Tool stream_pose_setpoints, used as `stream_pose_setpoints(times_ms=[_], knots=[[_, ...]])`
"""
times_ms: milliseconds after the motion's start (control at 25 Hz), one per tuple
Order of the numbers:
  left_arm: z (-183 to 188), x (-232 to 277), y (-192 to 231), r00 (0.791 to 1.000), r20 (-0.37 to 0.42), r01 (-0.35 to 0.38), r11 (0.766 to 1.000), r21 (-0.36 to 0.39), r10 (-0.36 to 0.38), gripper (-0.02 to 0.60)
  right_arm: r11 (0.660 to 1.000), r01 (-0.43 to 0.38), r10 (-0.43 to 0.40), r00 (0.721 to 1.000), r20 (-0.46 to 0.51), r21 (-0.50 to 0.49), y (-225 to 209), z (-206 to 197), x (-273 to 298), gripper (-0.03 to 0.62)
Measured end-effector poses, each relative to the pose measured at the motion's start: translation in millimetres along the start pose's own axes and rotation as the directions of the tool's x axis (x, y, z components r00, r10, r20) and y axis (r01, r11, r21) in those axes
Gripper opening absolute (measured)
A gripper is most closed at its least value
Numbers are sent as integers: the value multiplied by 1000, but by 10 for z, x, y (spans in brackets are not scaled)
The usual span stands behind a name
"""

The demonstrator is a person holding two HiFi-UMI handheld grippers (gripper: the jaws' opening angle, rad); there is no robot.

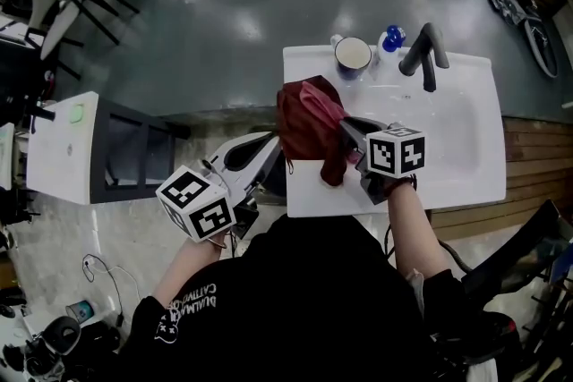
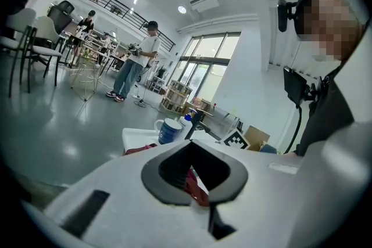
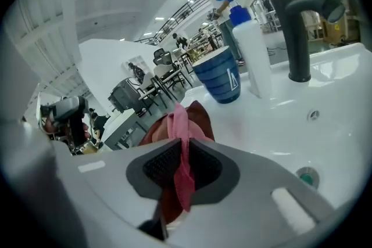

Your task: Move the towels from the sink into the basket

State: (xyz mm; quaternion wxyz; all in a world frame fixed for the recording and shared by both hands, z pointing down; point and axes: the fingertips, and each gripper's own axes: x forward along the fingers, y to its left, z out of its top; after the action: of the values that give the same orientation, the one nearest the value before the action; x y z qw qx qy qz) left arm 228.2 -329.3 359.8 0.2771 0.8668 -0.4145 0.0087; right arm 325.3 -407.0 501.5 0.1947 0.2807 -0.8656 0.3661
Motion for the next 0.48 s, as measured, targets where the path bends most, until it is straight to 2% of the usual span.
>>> stream_pose_setpoints(times_ms=[200, 480], knots=[[-17, -16, -30, 1000, 7, 12, 1000, 2, -12, 0, 1000, -1, 0, 998, 70, 15, 32, 156, -140, 48], [27, -163, -133, 999, 29, 40, 999, 11, -40, 0, 999, -12, 21, 986, 167, -52, 414, 452, -432, 46]])
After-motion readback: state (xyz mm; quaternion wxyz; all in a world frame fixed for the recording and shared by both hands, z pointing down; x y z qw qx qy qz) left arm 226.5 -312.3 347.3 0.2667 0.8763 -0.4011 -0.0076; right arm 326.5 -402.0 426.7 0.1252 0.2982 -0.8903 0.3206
